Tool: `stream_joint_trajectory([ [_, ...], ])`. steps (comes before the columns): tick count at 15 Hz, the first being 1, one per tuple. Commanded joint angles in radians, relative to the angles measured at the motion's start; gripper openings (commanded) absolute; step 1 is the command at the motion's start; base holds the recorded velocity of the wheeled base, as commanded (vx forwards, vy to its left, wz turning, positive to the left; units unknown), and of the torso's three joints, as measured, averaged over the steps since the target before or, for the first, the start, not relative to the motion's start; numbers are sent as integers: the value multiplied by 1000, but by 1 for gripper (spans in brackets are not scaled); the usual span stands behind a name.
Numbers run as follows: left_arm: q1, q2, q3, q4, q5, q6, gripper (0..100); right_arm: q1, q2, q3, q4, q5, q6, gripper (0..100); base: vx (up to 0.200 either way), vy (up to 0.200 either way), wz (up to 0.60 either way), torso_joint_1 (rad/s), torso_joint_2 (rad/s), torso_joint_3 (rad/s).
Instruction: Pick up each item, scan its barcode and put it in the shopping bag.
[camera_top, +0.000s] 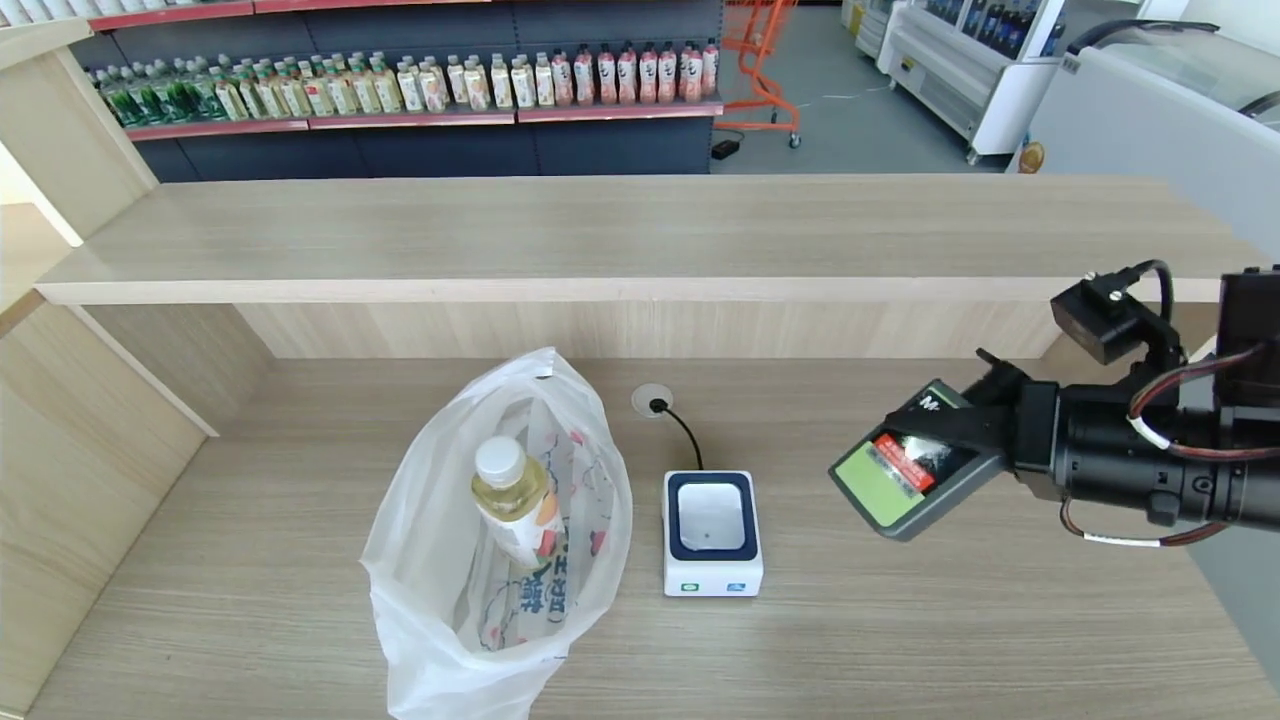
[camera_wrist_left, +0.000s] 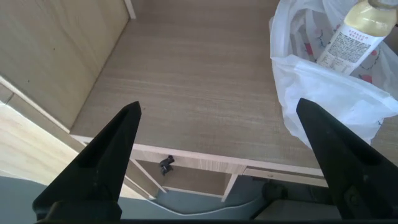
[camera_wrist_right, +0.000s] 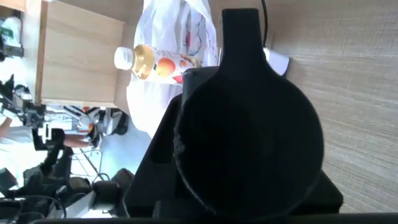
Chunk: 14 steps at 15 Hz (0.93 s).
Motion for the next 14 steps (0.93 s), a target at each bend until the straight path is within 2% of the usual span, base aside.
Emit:
stream_joint_trajectory([
  [1, -1, 0, 0, 0, 1, 0, 100, 50, -18, 98, -2, -3, -98, 0, 0, 0, 0, 0, 0, 0],
  [5, -1, 0, 0, 0, 1, 0, 100, 67, 37, 109, -10, -5, -179, 0, 0, 0, 0, 0, 0, 0],
  [9, -1, 0, 0, 0, 1, 0, 100, 72, 188, 46, -132, 0, -189, 0, 0, 0, 0, 0, 0, 0],
  [14, -1, 0, 0, 0, 1, 0, 100, 153, 350, -69, -182, 1, -198, 0, 0, 0, 0, 0, 0, 0],
])
